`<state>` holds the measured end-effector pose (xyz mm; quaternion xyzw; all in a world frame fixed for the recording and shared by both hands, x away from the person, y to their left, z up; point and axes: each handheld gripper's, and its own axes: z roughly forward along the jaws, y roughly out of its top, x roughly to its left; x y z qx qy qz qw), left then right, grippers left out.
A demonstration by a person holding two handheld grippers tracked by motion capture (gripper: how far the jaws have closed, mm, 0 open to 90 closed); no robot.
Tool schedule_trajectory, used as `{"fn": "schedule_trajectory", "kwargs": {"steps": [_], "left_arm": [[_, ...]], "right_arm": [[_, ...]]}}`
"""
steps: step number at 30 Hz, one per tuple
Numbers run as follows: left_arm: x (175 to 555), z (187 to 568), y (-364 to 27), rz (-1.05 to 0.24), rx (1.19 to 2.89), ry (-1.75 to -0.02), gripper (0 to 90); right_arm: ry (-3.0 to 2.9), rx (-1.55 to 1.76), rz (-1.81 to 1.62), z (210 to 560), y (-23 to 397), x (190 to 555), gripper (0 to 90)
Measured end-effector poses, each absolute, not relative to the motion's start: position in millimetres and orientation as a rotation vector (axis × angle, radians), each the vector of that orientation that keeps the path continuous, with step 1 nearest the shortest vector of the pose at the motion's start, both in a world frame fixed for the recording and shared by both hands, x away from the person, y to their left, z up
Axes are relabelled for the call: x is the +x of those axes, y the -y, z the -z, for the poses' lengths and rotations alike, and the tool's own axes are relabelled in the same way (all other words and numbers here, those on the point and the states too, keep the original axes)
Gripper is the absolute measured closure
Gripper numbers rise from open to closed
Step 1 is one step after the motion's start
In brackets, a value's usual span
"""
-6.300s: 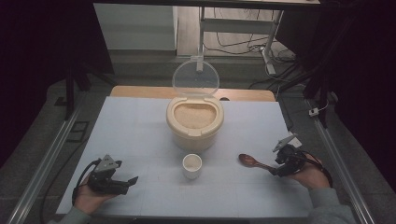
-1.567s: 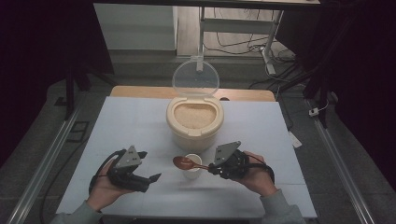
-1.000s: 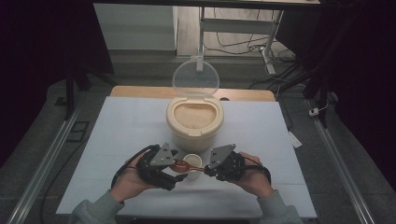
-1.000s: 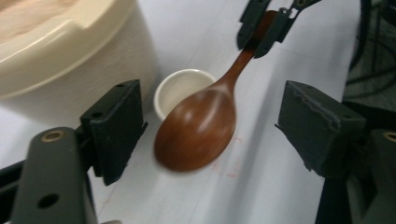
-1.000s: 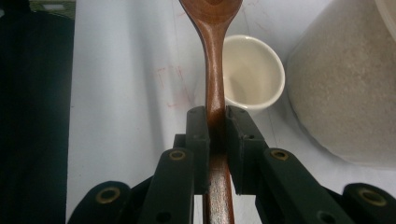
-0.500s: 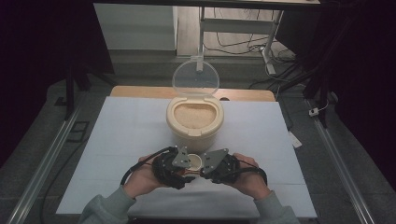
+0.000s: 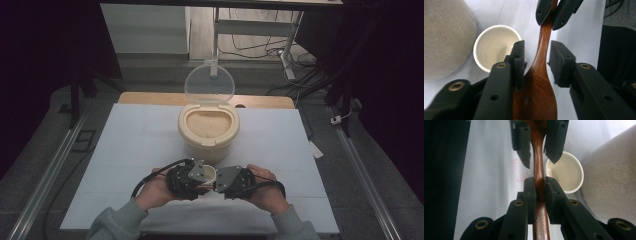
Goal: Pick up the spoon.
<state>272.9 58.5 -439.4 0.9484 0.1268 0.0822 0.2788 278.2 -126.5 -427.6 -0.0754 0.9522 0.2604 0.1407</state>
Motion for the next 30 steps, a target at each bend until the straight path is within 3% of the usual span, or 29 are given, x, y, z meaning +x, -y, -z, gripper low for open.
{"fn": "schedule_trajectory", "kwargs": {"steps": [6,18,20,30], "left_arm": [[272.6,443.9,-55.4,-0.175,2.569,-0.297,75.6],[271.7,451.8,-51.9,-0.216,2.559,-0.282,78.5],[271.5,452.0,-52.1,-0.231,2.545,-0.288,78.8],[274.1,447.3,-59.2,-0.294,2.487,-0.339,79.0]], "right_arm": [[-2.73,-0.279,-0.716,428.4,124.6,272.9,79.9],[-2.704,-0.298,-0.666,430.8,121.9,271.3,78.0],[-2.677,-0.204,-0.772,425.8,126.3,272.2,68.5],[-2.41,0.287,-1.32,400.8,161.4,281.1,46.4]]}}
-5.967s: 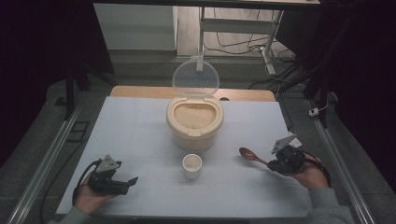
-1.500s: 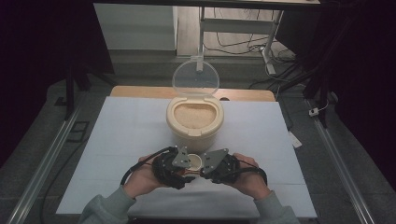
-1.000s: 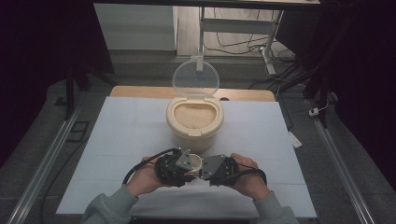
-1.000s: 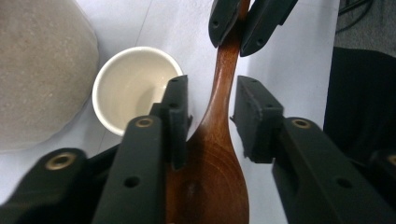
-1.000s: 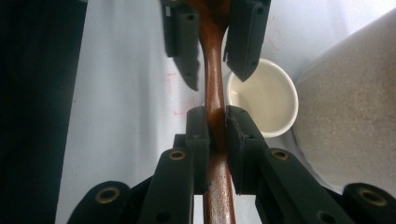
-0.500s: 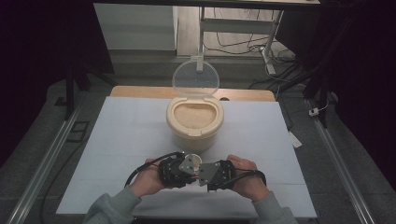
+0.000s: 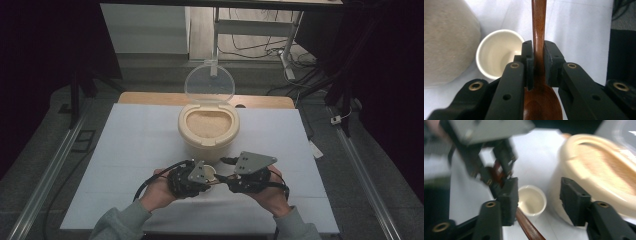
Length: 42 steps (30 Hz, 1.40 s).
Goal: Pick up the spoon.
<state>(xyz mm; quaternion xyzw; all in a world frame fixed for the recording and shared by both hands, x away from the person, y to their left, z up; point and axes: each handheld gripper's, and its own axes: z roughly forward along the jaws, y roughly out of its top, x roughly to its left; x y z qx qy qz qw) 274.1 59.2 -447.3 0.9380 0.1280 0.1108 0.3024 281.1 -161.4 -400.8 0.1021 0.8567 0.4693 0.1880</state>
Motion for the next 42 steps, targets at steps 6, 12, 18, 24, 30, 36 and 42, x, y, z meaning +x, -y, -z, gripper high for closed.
{"fn": "schedule_trajectory", "kwargs": {"steps": [6,12,18,24,30,36,42], "left_arm": [[275.3,445.6,-62.7,-0.31,2.466,-0.359,79.1],[276.5,443.0,-67.3,-0.333,2.44,-0.381,79.1],[276.0,440.0,-70.0,-0.363,2.405,-0.397,79.1],[274.6,435.9,-72.3,-0.389,2.37,-0.41,79.1],[271.4,431.7,-71.9,-0.413,2.348,-0.403,79.2],[268.8,429.9,-70.1,-0.435,2.33,-0.403,79.2],[266.5,429.4,-67.7,-0.447,2.322,-0.394,79.2]], "right_arm": [[-2.312,0.531,-1.407,402.1,176.2,278.3,39.3],[-2.25,0.73,-1.422,412.9,186.7,274.8,34.3],[-2.235,0.863,-1.449,425.8,190.8,277.2,31.0],[-2.233,0.932,-1.448,431.7,186.3,277.6,30.7],[-2.245,0.97,-1.487,436.0,180.1,278.8,32.9],[-2.239,1.019,-1.549,437.8,176.3,279.4,38.2],[-2.225,1.053,-1.617,438.4,172.4,279.1,46.7]]}}
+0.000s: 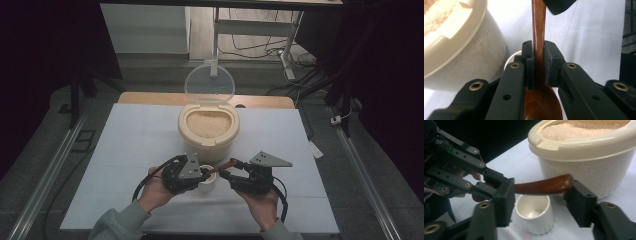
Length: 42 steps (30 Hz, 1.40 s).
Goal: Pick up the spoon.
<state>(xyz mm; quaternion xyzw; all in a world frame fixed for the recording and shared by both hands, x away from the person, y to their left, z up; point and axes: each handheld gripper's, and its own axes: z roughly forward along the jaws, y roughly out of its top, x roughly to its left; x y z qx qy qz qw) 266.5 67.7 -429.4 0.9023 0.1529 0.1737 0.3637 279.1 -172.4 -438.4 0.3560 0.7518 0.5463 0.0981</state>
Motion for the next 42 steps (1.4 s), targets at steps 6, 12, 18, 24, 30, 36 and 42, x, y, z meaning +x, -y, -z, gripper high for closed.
{"fn": "schedule_trajectory", "kwargs": {"steps": [6,12,18,24,30,36,42], "left_arm": [[265.8,430.1,-66.3,-0.469,2.337,-0.388,79.2],[264.6,430.6,-64.7,-0.483,2.339,-0.383,79.3],[263.7,430.3,-64.2,-0.503,2.339,-0.379,79.5],[262.4,429.8,-64.0,-0.517,2.329,-0.375,79.7],[260.4,427.0,-65.2,-0.523,2.301,-0.372,79.6],[260.2,425.8,-68.8,-0.494,2.25,-0.394,71.8],[259.5,427.9,-85.9,-0.428,2.169,-0.479,48.1]], "right_arm": [[-2.2,1.09,-1.673,438.2,170.0,278.2,55.3],[-2.16,1.108,-1.731,437.0,171.0,277.9,60.9],[-2.129,1.101,-1.823,435.2,173.0,277.7,70.8],[-2.132,1.044,-1.937,431.7,174.3,275.5,80.0],[-2.118,0.97,-2.003,428.7,174.2,273.1,83.2],[-2.093,0.913,-2.034,425.8,177.5,272.5,83.6],[-2.044,0.889,-2.071,420.5,187.4,273.4,83.6]]}}
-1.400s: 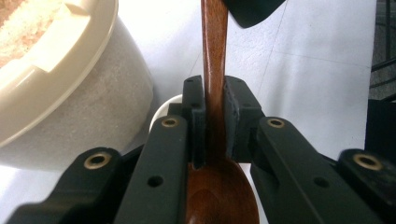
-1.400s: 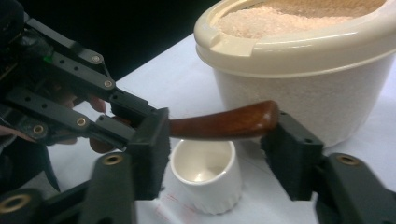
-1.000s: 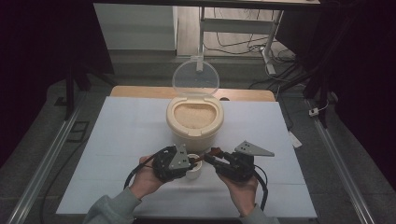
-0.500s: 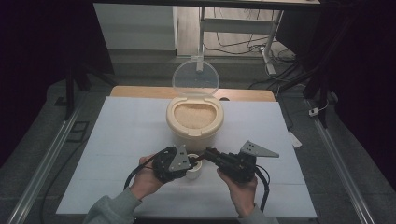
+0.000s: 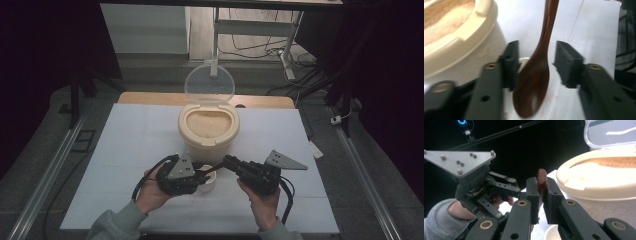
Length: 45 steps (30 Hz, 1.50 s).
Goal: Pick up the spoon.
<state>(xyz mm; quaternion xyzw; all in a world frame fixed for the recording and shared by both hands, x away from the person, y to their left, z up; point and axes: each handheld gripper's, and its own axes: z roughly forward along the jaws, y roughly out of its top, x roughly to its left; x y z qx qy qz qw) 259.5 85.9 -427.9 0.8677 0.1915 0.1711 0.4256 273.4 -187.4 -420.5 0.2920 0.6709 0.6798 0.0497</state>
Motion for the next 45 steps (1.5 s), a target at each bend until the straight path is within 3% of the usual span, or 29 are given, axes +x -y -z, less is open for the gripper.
{"fn": "schedule_trajectory", "kwargs": {"steps": [6,12,27,45], "left_arm": [[253.8,435.8,-116.6,-0.404,2.094,-0.612,32.3],[250.5,446.4,-141.1,-0.397,2.071,-0.697,26.5],[236.1,485.5,-208.3,-0.368,2.011,-0.92,20.8],[227.7,505.5,-236.5,-0.347,2.008,-1.018,18.1]], "right_arm": [[-2.003,0.892,-2.096,417.8,197.2,275.3,83.6],[-1.984,0.875,-2.098,415.0,203.3,276.5,83.6],[-1.928,0.86,-2.092,408.0,219.9,278.5,83.6],[-1.856,0.872,-2.071,401.8,239.1,282.7,83.6]]}}
